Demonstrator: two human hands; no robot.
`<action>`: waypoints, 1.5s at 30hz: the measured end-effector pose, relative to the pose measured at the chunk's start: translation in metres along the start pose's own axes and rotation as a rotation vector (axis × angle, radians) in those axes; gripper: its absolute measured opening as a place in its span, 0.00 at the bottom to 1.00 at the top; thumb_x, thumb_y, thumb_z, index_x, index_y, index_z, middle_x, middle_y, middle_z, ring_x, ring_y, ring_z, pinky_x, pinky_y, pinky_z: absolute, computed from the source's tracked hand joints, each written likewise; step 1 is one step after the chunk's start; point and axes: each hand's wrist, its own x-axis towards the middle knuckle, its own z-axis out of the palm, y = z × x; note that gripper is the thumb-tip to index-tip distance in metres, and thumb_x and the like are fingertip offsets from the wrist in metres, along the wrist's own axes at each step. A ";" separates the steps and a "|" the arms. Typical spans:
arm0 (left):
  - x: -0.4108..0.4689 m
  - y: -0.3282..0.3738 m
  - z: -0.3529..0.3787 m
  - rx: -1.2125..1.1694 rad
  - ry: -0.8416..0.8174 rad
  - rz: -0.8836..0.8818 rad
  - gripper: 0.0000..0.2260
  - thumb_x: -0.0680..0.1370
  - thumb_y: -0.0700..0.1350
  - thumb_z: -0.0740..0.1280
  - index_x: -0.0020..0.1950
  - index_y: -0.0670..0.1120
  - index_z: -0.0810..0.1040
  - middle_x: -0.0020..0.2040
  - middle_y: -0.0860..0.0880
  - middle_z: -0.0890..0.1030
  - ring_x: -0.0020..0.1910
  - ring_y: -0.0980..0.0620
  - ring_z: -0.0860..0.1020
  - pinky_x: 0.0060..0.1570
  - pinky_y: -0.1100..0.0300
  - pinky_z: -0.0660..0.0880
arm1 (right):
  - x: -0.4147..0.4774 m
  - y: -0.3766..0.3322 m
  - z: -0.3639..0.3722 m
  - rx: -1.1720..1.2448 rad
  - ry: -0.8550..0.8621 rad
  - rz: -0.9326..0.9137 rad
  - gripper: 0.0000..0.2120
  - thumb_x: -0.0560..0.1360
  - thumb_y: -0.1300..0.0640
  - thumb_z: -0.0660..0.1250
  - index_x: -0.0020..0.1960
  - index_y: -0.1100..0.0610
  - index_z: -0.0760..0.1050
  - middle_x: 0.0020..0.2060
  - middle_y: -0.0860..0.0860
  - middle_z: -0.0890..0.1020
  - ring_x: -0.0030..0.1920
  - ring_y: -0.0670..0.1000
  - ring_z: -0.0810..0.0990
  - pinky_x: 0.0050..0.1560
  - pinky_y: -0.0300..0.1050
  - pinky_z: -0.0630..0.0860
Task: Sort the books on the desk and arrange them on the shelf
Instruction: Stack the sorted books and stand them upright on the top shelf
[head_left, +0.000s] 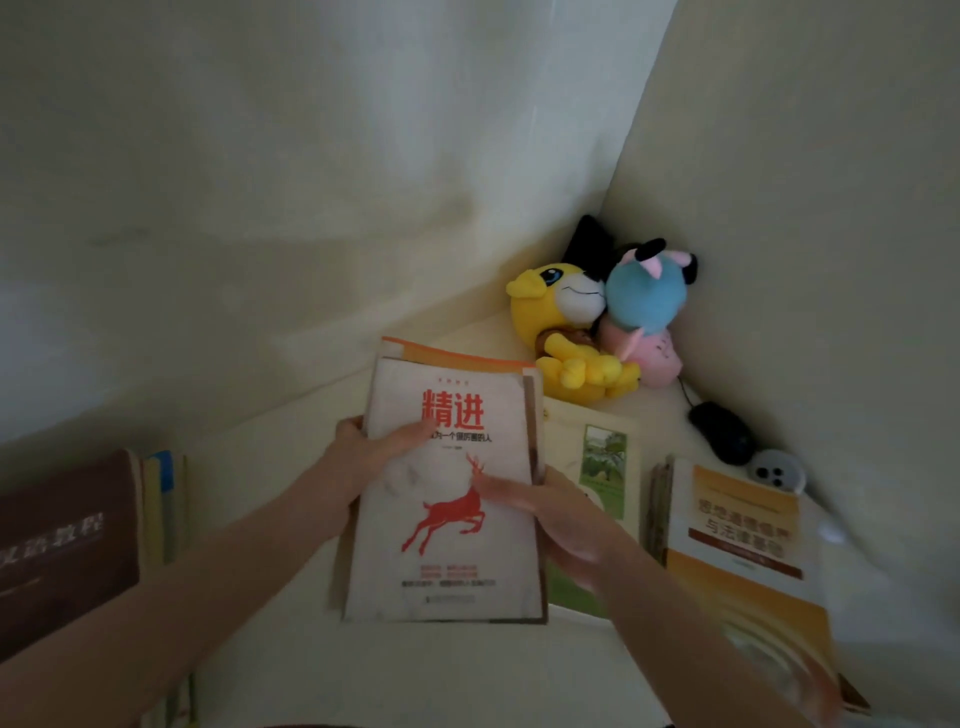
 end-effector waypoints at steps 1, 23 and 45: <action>0.001 0.003 0.017 0.017 -0.026 0.006 0.49 0.51 0.61 0.82 0.64 0.39 0.72 0.51 0.42 0.83 0.42 0.45 0.84 0.37 0.52 0.82 | -0.012 -0.004 -0.012 0.013 0.034 -0.002 0.19 0.70 0.60 0.72 0.61 0.59 0.77 0.51 0.57 0.85 0.51 0.58 0.85 0.49 0.51 0.82; -0.016 -0.038 0.291 0.214 -0.505 -0.194 0.16 0.74 0.49 0.71 0.59 0.44 0.76 0.57 0.44 0.81 0.52 0.47 0.80 0.41 0.60 0.75 | -0.132 0.046 -0.246 0.124 0.472 0.134 0.19 0.70 0.60 0.72 0.60 0.64 0.77 0.51 0.62 0.84 0.51 0.62 0.83 0.53 0.58 0.80; -0.008 -0.041 0.313 0.531 -0.509 -0.187 0.30 0.79 0.55 0.62 0.75 0.43 0.58 0.67 0.45 0.73 0.65 0.45 0.73 0.60 0.53 0.70 | -0.125 0.067 -0.255 -0.100 0.502 0.099 0.28 0.64 0.51 0.79 0.60 0.60 0.76 0.46 0.54 0.86 0.45 0.54 0.86 0.43 0.46 0.80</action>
